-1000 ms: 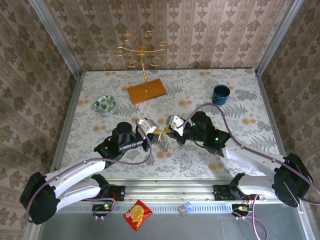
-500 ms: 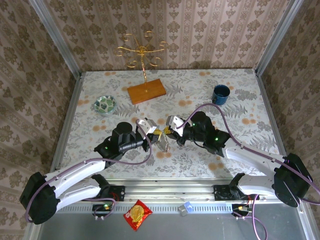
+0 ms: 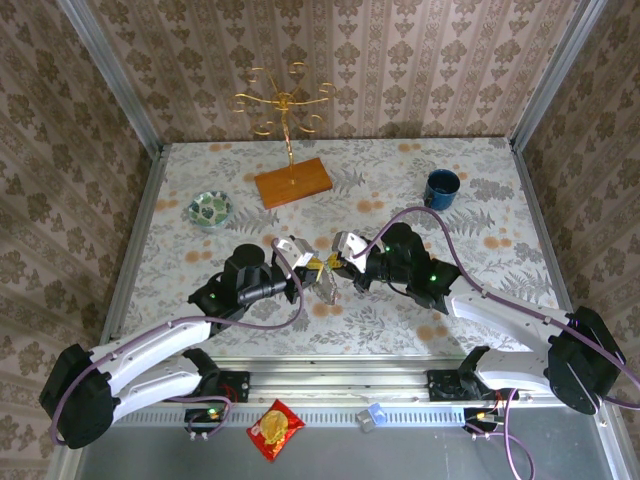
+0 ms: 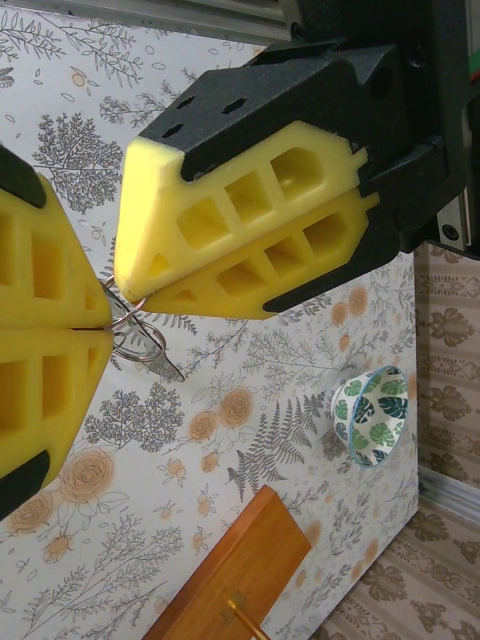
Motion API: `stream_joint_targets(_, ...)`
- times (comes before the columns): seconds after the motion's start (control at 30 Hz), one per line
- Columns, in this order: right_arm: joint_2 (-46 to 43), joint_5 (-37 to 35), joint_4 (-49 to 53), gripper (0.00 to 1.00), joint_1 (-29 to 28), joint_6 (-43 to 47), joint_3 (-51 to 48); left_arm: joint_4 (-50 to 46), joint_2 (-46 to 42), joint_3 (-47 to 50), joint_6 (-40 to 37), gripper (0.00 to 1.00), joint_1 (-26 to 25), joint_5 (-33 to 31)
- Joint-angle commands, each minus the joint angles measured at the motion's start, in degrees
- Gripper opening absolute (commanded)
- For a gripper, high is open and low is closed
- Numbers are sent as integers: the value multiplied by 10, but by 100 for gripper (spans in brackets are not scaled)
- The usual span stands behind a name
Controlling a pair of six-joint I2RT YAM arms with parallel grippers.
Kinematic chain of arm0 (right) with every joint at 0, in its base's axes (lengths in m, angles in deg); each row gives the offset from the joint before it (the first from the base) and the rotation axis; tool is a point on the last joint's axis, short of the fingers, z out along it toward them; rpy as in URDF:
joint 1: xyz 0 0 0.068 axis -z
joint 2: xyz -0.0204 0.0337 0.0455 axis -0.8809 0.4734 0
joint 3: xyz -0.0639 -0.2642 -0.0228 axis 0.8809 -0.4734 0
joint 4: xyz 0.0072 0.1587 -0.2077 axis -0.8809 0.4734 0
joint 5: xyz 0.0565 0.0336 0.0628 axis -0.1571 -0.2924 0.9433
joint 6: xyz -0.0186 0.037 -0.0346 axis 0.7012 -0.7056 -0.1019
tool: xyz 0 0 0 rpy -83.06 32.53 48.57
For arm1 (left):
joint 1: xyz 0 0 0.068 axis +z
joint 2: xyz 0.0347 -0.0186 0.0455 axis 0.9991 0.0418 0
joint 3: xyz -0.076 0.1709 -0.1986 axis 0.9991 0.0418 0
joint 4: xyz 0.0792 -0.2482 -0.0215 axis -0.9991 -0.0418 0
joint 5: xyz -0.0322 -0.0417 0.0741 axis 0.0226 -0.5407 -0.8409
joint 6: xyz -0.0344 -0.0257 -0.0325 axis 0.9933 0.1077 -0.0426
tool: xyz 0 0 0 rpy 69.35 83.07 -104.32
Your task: Put the keys on the keyring
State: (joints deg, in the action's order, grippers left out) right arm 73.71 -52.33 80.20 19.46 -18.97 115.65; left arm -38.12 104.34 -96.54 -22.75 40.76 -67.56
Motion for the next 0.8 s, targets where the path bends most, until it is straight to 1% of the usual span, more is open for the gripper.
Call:
stream_joint_targets(0.0, -11, -1, 11, 0, -4, 9, -1, 27, -2, 2, 10, 0, -2, -9)
stream_joint_targets(0.33, -16, -16, 6, 0, -5, 8, -5, 29, 0, 1, 11, 0, -2, -8)
stream_joint_targets(0.6, -17, -12, 10, 0, -5, 9, -5, 31, 1, 1, 11, 0, -1, -8)
stream_joint_targets(0.77, -11, -25, 5, 0, -5, 8, -2, 30, 2, 0, 10, 0, -2, -7)
